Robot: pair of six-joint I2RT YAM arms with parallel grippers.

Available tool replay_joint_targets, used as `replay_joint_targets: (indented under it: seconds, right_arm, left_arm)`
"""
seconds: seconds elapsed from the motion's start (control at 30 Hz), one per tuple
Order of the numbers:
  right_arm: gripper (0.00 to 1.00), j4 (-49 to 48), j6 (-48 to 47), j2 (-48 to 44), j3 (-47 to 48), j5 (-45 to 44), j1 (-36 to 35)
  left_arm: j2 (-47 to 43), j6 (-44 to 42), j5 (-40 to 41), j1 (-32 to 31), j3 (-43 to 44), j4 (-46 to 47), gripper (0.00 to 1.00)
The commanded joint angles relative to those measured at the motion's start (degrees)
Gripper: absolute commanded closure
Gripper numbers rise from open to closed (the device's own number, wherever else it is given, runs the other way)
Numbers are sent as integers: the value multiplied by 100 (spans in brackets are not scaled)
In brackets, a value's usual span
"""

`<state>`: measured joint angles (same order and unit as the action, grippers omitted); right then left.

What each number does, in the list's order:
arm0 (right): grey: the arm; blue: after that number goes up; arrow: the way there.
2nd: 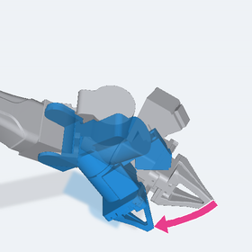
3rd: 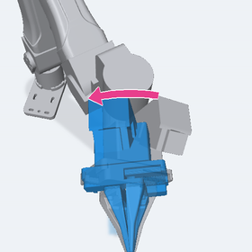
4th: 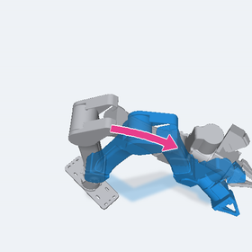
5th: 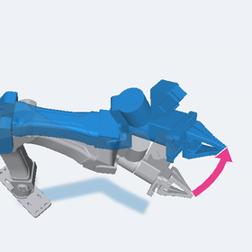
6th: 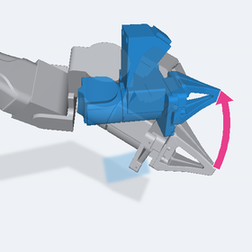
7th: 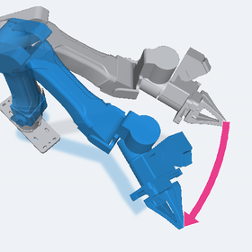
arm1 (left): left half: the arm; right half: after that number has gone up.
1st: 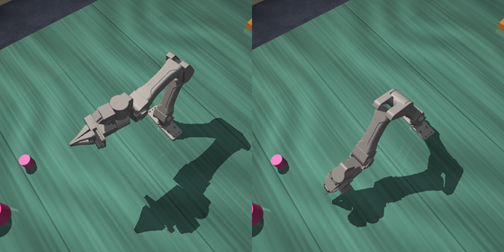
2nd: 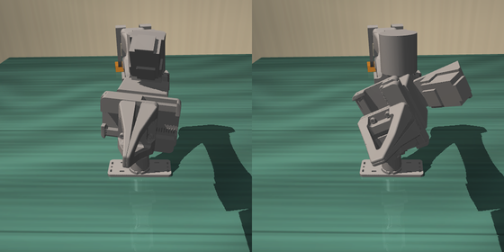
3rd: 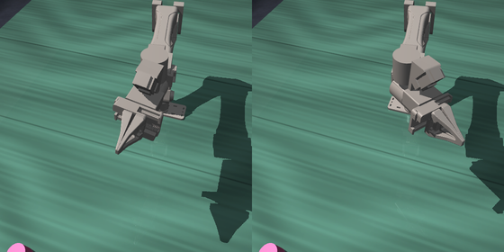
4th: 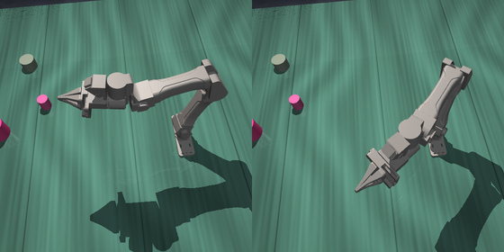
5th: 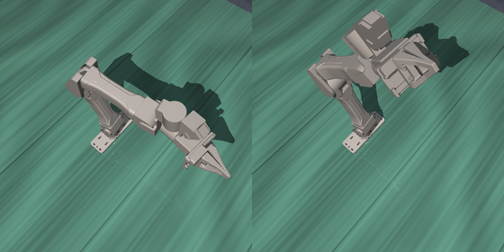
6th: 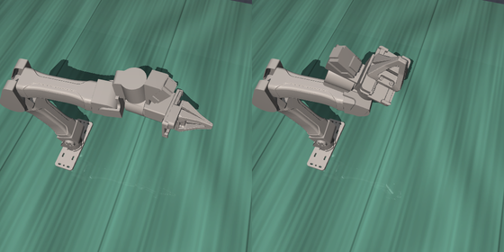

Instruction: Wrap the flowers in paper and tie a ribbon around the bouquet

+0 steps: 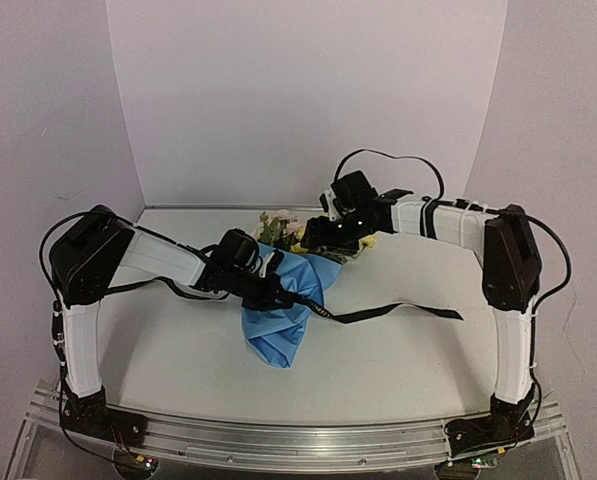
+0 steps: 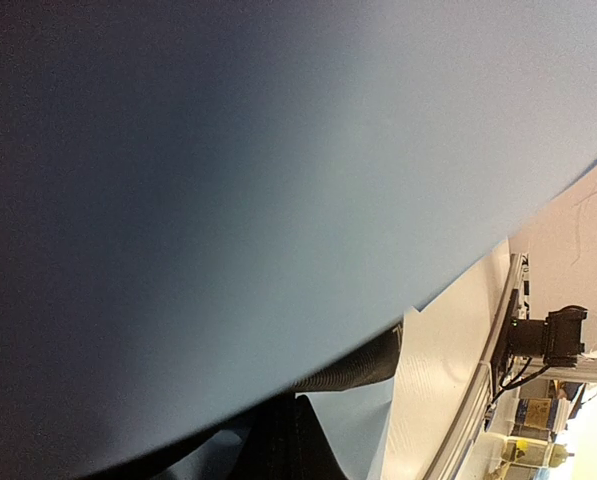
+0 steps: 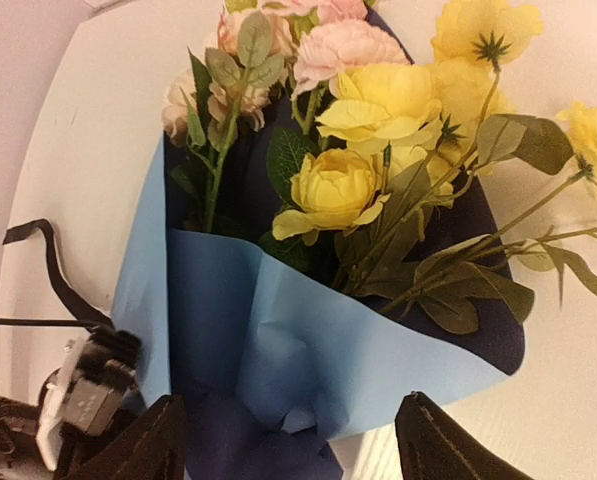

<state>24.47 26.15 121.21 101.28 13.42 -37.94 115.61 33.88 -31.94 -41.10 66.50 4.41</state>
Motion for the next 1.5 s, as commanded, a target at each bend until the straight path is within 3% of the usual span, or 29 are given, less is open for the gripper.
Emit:
replay_joint_targets:
  seconds: [0.0,0.2,0.33,0.5,0.67,0.77,0.97,1.23,1.3,1.4,1.47]
  right_arm:
    - [21,-286,-399,-844,-499,-79,-194]
    - [26,-345,-620,-677,-702,88,-249]
    - [36,-317,-843,-450,-715,268,-252]
    - [54,-295,-933,-269,-782,96,-189]
    - [89,-270,-906,-74,-580,194,38]
    - [100,-291,-905,42,-429,653,178]
    - [97,-475,-1008,232,-364,1468,323]
    - [47,-396,-884,-461,-1072,622,394]
    - [46,-355,-865,-580,-1251,503,338]
    - [58,-263,-818,-564,-1378,364,272]
    - [58,-256,-788,-599,-1491,443,244]
  left_arm:
    - [138,-52,85,-9,222,-178,98]
    - [127,-97,80,-4,258,-252,97]
    - [135,-109,75,-3,290,-287,97]
    - [124,-127,94,-3,309,-344,97]
    - [140,-121,81,-3,300,-361,98]
    - [146,-125,80,-4,287,-368,98]
    - [133,-123,93,-6,272,-367,98]
    - [120,-91,92,-3,233,-321,98]
    - [117,-83,86,-4,225,-310,98]
    - [111,-83,82,-3,215,-305,98]
    - [130,-83,71,-3,237,-317,98]
